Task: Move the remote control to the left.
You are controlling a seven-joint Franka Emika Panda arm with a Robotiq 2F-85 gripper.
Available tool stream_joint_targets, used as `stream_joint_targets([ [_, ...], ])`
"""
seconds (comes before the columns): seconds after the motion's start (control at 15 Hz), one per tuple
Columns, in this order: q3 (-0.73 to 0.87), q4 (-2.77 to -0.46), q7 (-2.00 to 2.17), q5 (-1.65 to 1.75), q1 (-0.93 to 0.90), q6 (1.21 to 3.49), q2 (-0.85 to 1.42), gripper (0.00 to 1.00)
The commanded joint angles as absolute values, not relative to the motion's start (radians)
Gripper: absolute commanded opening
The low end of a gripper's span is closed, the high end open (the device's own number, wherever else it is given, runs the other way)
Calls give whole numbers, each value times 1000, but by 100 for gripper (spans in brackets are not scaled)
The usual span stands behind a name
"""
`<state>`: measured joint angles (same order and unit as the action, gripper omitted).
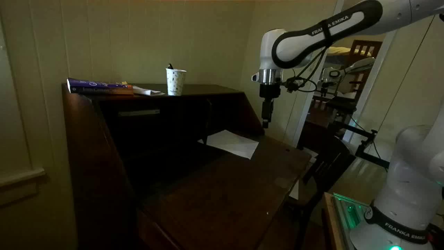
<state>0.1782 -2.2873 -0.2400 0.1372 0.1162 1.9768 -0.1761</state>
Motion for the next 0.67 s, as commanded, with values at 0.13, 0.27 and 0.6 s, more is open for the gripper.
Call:
stream_joint_targets([
  [0.13,172,-2286,-241,136,123,1975,-176,100],
  [0.27,172,-2286,-241,136,123,1975,-176,100],
  [0.6,235,-2058,-147,-11,179,2021,69,100],
])
